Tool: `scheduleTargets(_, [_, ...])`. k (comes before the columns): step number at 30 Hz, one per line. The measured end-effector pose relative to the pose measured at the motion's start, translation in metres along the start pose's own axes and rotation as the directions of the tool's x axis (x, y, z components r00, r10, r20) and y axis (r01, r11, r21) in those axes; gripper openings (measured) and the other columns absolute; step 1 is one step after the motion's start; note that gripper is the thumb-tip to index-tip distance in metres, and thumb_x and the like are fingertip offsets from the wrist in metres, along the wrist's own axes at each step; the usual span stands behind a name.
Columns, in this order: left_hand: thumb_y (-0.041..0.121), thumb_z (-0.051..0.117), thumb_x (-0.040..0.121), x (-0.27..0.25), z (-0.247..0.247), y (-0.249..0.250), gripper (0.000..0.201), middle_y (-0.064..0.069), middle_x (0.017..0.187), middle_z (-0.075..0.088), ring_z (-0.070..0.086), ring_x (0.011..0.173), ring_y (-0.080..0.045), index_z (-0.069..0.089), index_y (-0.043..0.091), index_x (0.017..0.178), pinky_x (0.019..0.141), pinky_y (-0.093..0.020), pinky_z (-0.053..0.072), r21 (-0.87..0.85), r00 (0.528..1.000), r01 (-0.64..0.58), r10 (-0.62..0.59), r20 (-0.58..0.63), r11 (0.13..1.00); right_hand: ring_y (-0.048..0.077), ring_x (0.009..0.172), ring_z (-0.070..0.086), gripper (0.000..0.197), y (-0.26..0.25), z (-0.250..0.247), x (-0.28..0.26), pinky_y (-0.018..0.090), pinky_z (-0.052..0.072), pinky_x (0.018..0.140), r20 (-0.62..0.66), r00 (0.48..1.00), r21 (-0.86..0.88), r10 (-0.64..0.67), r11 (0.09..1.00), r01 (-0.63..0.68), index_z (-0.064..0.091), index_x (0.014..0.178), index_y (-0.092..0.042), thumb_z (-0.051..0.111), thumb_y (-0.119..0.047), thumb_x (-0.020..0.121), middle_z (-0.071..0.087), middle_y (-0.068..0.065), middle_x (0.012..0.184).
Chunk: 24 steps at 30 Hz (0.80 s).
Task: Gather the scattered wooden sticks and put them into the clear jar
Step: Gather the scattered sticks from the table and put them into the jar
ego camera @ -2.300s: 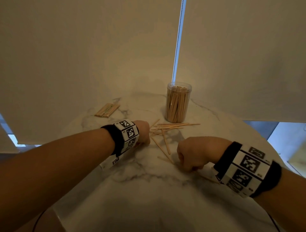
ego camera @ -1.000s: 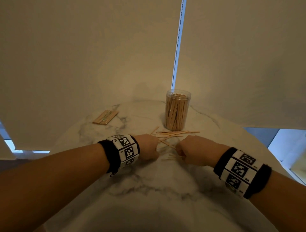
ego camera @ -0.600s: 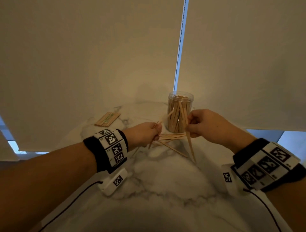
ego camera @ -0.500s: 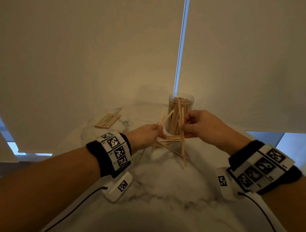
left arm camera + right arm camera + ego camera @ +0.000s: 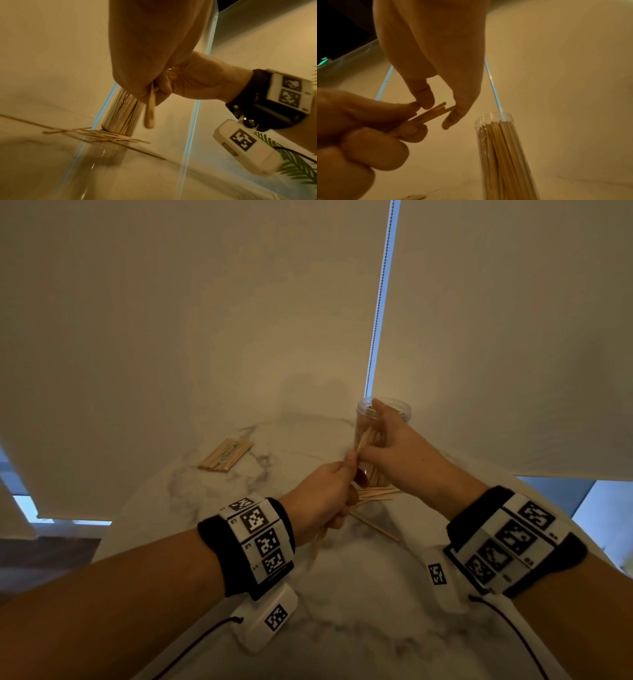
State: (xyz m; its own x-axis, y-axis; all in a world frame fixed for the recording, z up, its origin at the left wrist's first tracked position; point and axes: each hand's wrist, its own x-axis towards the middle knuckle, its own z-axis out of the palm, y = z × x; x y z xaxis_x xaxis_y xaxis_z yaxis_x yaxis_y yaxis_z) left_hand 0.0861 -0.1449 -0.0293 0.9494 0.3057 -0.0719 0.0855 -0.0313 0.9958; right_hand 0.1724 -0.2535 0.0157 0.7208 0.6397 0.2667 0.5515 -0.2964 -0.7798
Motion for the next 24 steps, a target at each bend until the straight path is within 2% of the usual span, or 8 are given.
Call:
scheduleTargets(3, [0.064, 0.026, 0.101, -0.002, 0.002, -0.001, 0.053, 0.004, 0.058, 0.028, 0.021, 0.045, -0.009, 0.043, 0.019, 0.079, 0.04, -0.02, 0.02, -0.046, 0.997, 0.036, -0.032, 0.072, 0.998, 0.007, 0.097, 0.065, 0.033, -0.007, 0.002, 0.001, 0.012, 0.049, 0.078, 0.061, 0.996, -0.185, -0.071, 0.979, 0.081, 0.067, 0.121, -0.016, 0.048, -0.008, 0.095, 0.07, -0.006, 0.108])
scheduleTargets(5, [0.063, 0.026, 0.101, -0.001, 0.0, -0.002, 0.052, 0.004, 0.057, 0.026, 0.02, 0.045, -0.009, 0.041, 0.019, 0.077, 0.04, -0.02, 0.02, -0.074, 0.998, 0.013, -0.009, 0.058, 0.997, 0.008, 0.086, 0.067, 0.031, -0.008, 0.007, -0.001, 0.014, 0.049, 0.072, 0.096, 0.992, -0.207, -0.081, 0.973, 0.1, 0.071, 0.11, -0.018, 0.044, -0.011, 0.097, 0.073, -0.004, 0.096])
scheduleTargets(9, [0.053, 0.028, 0.106, 0.01, -0.007, 0.001, 0.048, 0.007, 0.05, 0.031, 0.026, 0.041, -0.007, 0.048, 0.016, 0.085, 0.042, -0.023, 0.025, -0.21, 0.993, -0.07, 0.048, -0.11, 0.975, 0.014, 0.105, 0.065, 0.044, -0.002, 0.019, -0.003, 0.038, 0.052, 0.096, -0.018, 1.0, -0.13, -0.004, 0.991, 0.002, 0.053, 0.134, -0.023, 0.054, -0.041, 0.094, 0.067, -0.003, 0.12])
scheduleTargets(12, [0.05, 0.031, 0.107, 0.023, -0.016, 0.007, 0.043, 0.006, 0.051, 0.032, 0.029, 0.04, -0.009, 0.041, 0.014, 0.085, 0.043, -0.025, 0.028, -0.326, 0.958, -0.145, 0.05, -0.284, 0.934, 0.017, 0.092, 0.072, 0.068, -0.003, 0.027, -0.014, 0.043, 0.057, 0.09, 0.207, 0.966, -0.208, 0.158, 0.972, -0.114, 0.051, 0.132, -0.015, 0.062, -0.059, 0.081, 0.072, 0.001, 0.11])
scheduleTargets(15, [0.047, 0.033, 0.107, 0.028, -0.02, 0.011, 0.04, 0.005, 0.056, 0.025, 0.023, 0.044, -0.009, 0.034, 0.018, 0.08, 0.043, -0.023, 0.024, -0.499, 0.953, -0.199, 0.047, -0.301, 0.843, 0.021, 0.082, 0.076, 0.032, -0.006, 0.033, -0.025, 0.042, 0.059, 0.088, 0.456, 0.856, -0.196, 0.244, 0.966, -0.171, 0.07, 0.103, -0.001, 0.071, -0.029, 0.089, 0.078, 0.008, 0.089])
scheduleTargets(17, [0.043, 0.035, 0.108, 0.025, -0.017, 0.01, 0.036, 0.004, 0.058, 0.029, 0.026, 0.047, -0.01, 0.036, 0.019, 0.081, 0.045, -0.024, 0.028, -0.532, 0.97, -0.166, 0.041, -0.238, 0.83, 0.025, 0.086, 0.076, 0.021, -0.005, 0.036, -0.026, 0.042, 0.059, 0.089, 0.445, 0.86, -0.092, 0.249, 0.968, -0.233, 0.07, 0.098, 0.007, 0.068, -0.012, 0.091, 0.078, 0.013, 0.088])
scheduleTargets(20, [0.038, 0.036, 0.109, 0.025, -0.022, 0.01, 0.033, 0.004, 0.06, 0.035, 0.028, 0.047, -0.009, 0.039, 0.02, 0.081, 0.046, -0.023, 0.029, -0.474, 0.978, -0.15, 0.062, -0.197, 0.868, 0.022, 0.082, 0.075, 0.022, -0.004, 0.035, -0.023, 0.03, 0.061, 0.081, 0.43, 0.873, 0.008, 0.231, 0.966, -0.259, 0.072, 0.1, 0.008, 0.072, -0.01, 0.088, 0.077, 0.014, 0.089])
scheduleTargets(24, [0.039, 0.052, 0.103, 0.031, -0.054, 0.016, 0.027, 0.003, 0.068, 0.042, 0.032, 0.048, -0.008, 0.049, 0.017, 0.087, 0.043, -0.02, 0.03, 0.028, 0.965, -0.115, 0.119, -0.233, 0.993, 0.014, 0.08, 0.067, 0.022, 0.011, 0.014, -0.003, 0.031, 0.055, 0.077, 0.325, 0.924, -0.436, 0.204, 0.899, -0.045, 0.075, 0.098, -0.014, 0.078, -0.03, 0.083, 0.074, 0.0, 0.088])
